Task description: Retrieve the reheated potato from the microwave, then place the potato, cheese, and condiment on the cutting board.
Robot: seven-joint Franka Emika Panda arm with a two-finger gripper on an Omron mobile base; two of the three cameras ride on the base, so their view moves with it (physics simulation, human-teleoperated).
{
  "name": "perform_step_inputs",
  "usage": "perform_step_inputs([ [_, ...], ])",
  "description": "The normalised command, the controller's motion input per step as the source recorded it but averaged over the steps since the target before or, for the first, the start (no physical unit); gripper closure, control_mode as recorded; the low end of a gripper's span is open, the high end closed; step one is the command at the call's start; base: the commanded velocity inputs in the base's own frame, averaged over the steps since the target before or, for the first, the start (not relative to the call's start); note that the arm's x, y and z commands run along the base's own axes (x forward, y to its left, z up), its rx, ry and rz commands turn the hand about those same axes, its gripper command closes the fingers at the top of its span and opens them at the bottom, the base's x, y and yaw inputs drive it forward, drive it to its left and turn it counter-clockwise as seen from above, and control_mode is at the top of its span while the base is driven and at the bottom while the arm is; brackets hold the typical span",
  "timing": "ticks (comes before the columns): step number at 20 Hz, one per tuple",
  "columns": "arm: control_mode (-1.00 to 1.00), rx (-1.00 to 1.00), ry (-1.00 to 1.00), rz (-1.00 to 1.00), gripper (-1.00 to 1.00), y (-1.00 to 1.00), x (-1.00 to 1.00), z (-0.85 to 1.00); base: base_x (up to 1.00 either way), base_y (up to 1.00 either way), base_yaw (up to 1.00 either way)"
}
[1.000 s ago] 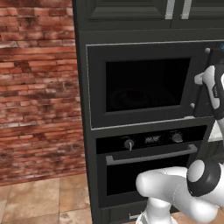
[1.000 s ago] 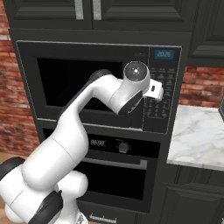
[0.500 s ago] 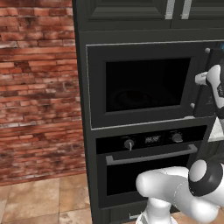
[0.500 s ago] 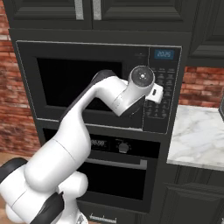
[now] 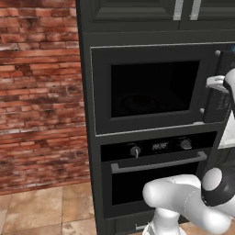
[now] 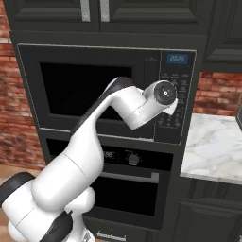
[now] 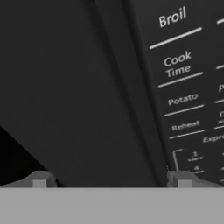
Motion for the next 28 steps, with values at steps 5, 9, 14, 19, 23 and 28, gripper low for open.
perform_step_inputs([
  [5, -1.00, 0.08, -0.07, 0.11, 1.00, 0.32, 0.59, -0.25, 0.00, 0.00, 0.00],
  [9, -1.00, 0.05, 0.00, 0.11, 1.00, 0.33, 0.47, -0.24, 0.00, 0.00, 0.00],
  [14, -1.00, 0.00, 0.00, 0.01, 1.00, 0.50, 0.17, -0.23, 0.00, 0.00, 0.00],
  [19, -1.00, 0.00, 0.00, 0.00, 1.00, 0.65, -0.05, -0.21, 0.00, 0.00, 0.00],
  [23, -1.00, 0.00, 0.00, 0.00, 1.00, 0.49, -0.37, -0.19, 0.00, 0.00, 0.00],
  [28, -1.00, 0.00, 0.00, 0.00, 1.00, 0.38, -0.50, -0.06, 0.00, 0.00, 0.00],
])
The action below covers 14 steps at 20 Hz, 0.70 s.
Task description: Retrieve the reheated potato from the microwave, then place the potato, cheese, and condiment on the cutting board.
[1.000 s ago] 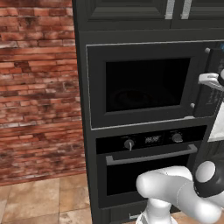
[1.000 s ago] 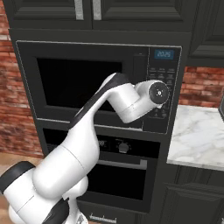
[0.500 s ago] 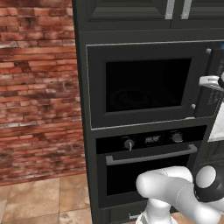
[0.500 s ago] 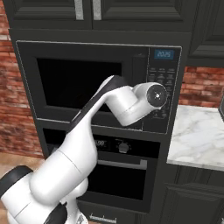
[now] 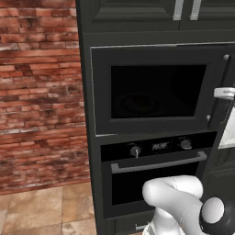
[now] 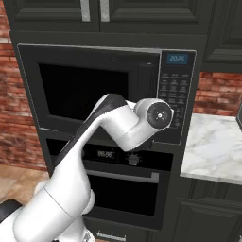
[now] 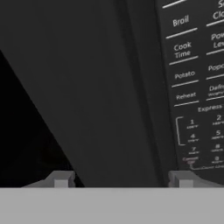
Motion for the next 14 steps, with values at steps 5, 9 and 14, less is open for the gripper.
perform_step_inputs([
  [5, -1.00, 0.01, 0.02, 0.00, 1.00, 0.25, -0.59, 0.00, 0.00, 0.00, 0.00],
  [9, -1.00, 0.01, 0.07, 0.00, 1.00, 0.17, -0.66, 0.00, 0.00, 0.00, 0.00],
  [14, -1.00, 0.01, 0.10, 0.02, 1.00, 0.13, -0.71, 0.00, 0.00, 0.00, 0.00],
])
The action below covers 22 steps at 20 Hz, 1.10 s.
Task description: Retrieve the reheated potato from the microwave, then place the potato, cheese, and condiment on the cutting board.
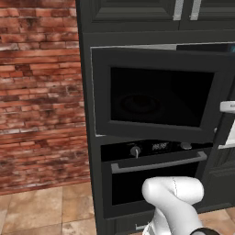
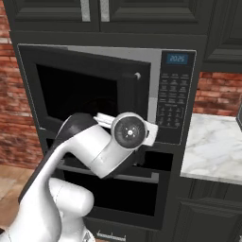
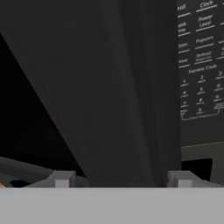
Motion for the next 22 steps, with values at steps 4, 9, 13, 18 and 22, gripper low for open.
perform_step_inputs([
  [4, -1.00, 0.00, 0.14, 0.02, 1.00, 0.15, -0.71, 0.00, 0.00, 0.00, 0.00],
  [9, -1.00, 0.00, 0.13, 0.04, 1.00, 0.15, -0.74, 0.00, 0.00, 0.00, 0.00],
  [13, -1.00, 0.01, 0.05, 0.06, 1.00, 0.18, -0.72, 0.00, 0.00, 0.00, 0.00],
  [18, -1.00, 0.06, 0.00, 0.01, 1.00, 0.24, -0.58, 0.05, 0.00, 0.00, 0.00],
  [22, -1.00, 0.07, 0.00, 0.00, 1.00, 0.28, -0.37, 0.11, 0.00, 0.00, 0.00],
])
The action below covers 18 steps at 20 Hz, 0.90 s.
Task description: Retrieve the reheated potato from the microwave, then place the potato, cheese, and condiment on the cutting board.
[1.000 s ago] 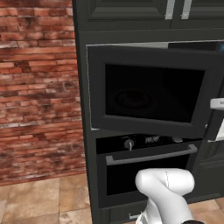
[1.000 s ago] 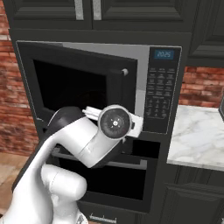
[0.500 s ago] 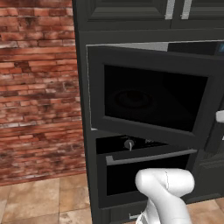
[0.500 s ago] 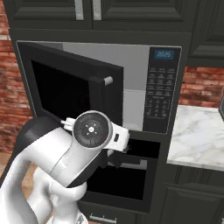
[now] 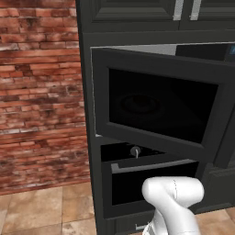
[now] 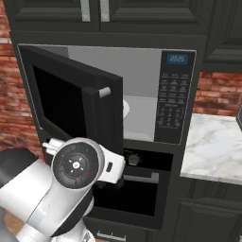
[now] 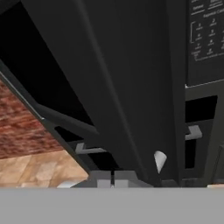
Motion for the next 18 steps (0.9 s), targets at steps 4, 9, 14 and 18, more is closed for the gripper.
perform_step_inputs([
  [4, -1.00, 0.13, 0.00, 0.00, 1.00, 0.04, -0.21, 0.22, 0.00, 0.00, 0.00],
  [9, -1.00, 0.05, 0.06, 0.00, -1.00, -0.22, -0.03, 0.12, 0.00, 0.00, 0.00],
  [14, -1.00, 0.07, 0.12, 0.00, -1.00, -0.52, 0.00, 0.05, 0.00, 0.00, 0.00],
  [18, -1.00, 0.19, 0.05, 0.00, -1.00, -0.48, -0.08, 0.01, 0.00, 0.00, 0.00],
])
